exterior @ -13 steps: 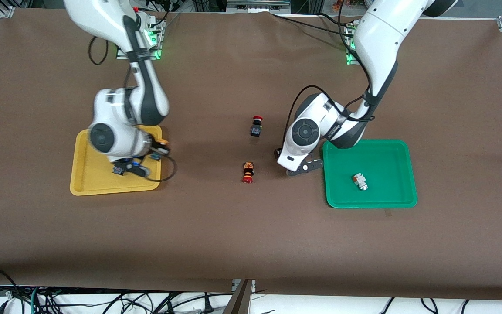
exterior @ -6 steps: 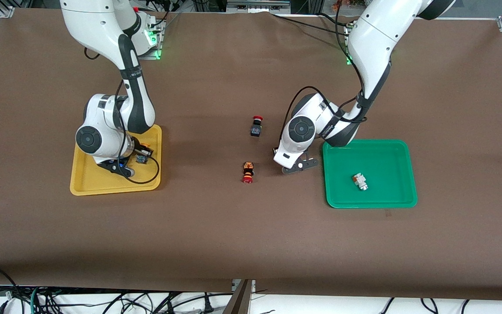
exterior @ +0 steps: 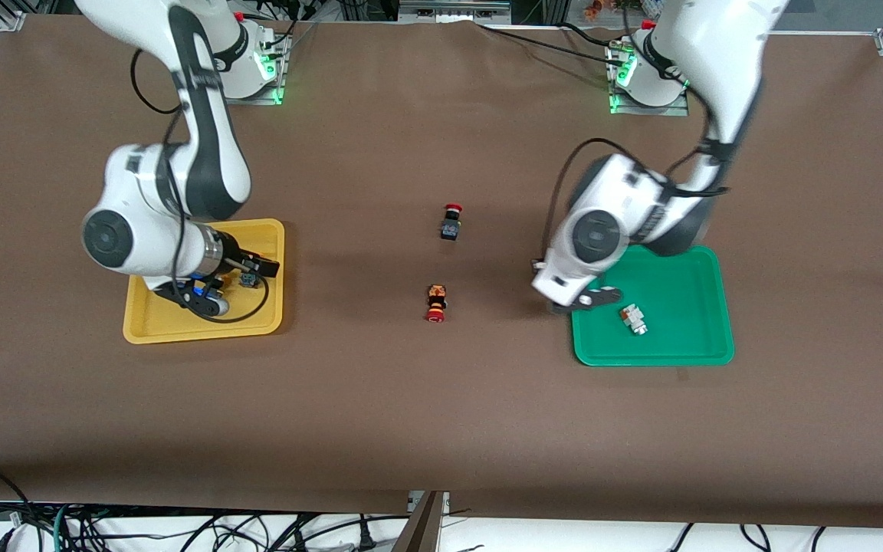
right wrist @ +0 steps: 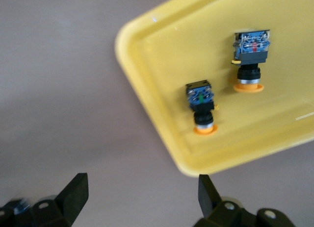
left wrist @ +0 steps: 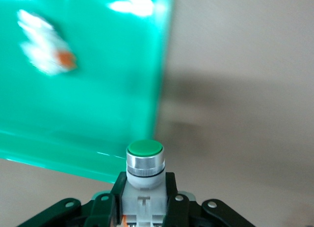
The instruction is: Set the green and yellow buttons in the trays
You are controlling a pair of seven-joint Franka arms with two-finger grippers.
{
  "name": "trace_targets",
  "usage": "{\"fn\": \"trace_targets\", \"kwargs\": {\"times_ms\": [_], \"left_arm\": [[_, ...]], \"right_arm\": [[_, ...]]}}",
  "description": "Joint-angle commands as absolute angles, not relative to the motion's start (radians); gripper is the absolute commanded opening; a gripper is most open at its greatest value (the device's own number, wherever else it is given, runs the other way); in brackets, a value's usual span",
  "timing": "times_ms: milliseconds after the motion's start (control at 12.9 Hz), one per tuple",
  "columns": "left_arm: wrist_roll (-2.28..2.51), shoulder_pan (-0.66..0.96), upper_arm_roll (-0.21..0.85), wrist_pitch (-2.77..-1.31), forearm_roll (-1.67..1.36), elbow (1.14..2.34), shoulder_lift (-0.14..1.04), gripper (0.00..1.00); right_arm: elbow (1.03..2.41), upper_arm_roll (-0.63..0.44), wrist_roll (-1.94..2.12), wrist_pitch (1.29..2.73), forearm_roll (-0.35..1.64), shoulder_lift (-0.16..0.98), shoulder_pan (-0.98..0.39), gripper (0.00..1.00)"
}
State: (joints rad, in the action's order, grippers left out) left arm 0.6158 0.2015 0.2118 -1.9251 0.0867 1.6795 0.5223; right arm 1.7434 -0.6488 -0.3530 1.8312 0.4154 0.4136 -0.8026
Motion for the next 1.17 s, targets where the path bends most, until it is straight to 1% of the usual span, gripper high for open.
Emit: {"fn": "trace_targets", "kwargs": {"times_ms": [0,156,233,311,389,467,544,700,778,933,1089], "left_arm": [[0.403,0.042,0.222,-1.905,0.094,1.698,0.5,0.0],[0.356,-0.027,0.222,-1.933,0.148,1.698,0.523,0.0],[0.356,-0.055,0.222,-1.965,0.2,1.701,0.543,0.0],[0.354,-0.064,0.222,-1.977,0.224,1.703,0.561,0.0],[0.36,-0.067,0.224,-1.977,0.224,1.703,0.569,0.2],[0.374,-0.058,0.224,-1.976,0.222,1.701,0.568,0.7],[0.373,-0.057,0.227,-1.968,0.224,1.695,0.555,1.0],[0.368,-0.057,0.233,-1.932,0.224,1.666,0.52,1.0],[0.368,-0.057,0.233,-1.895,0.221,1.628,0.508,1.0],[0.367,-0.058,0.236,-1.798,0.207,1.527,0.48,1.0],[0.358,-0.06,0.239,-1.763,0.207,1.476,0.419,1.0]], "right_arm": [[1.732,-0.649,-0.387,1.781,0.298,0.252,-0.844,0.99],[1.726,-0.646,-0.368,1.715,0.223,0.151,-0.847,0.99],[1.712,-0.637,-0.367,1.669,0.201,0.126,-0.836,0.99],[1.677,-0.586,-0.367,1.611,0.18,0.108,-0.78,0.99],[1.639,-0.493,-0.362,1.556,0.158,0.094,-0.664,0.99],[1.608,-0.389,-0.333,1.519,0.146,0.081,-0.541,0.99],[1.602,-0.318,-0.298,1.497,0.143,0.063,-0.453,0.99],[1.605,-0.191,-0.261,1.476,0.127,0.014,-0.295,0.99],[1.611,-0.117,-0.232,1.47,0.1,-0.009,-0.222,0.99],[1.644,-0.109,-0.224,1.48,0.075,-0.038,-0.216,0.99],[1.643,-0.103,-0.216,1.496,0.043,-0.035,-0.218,0.99]]}}
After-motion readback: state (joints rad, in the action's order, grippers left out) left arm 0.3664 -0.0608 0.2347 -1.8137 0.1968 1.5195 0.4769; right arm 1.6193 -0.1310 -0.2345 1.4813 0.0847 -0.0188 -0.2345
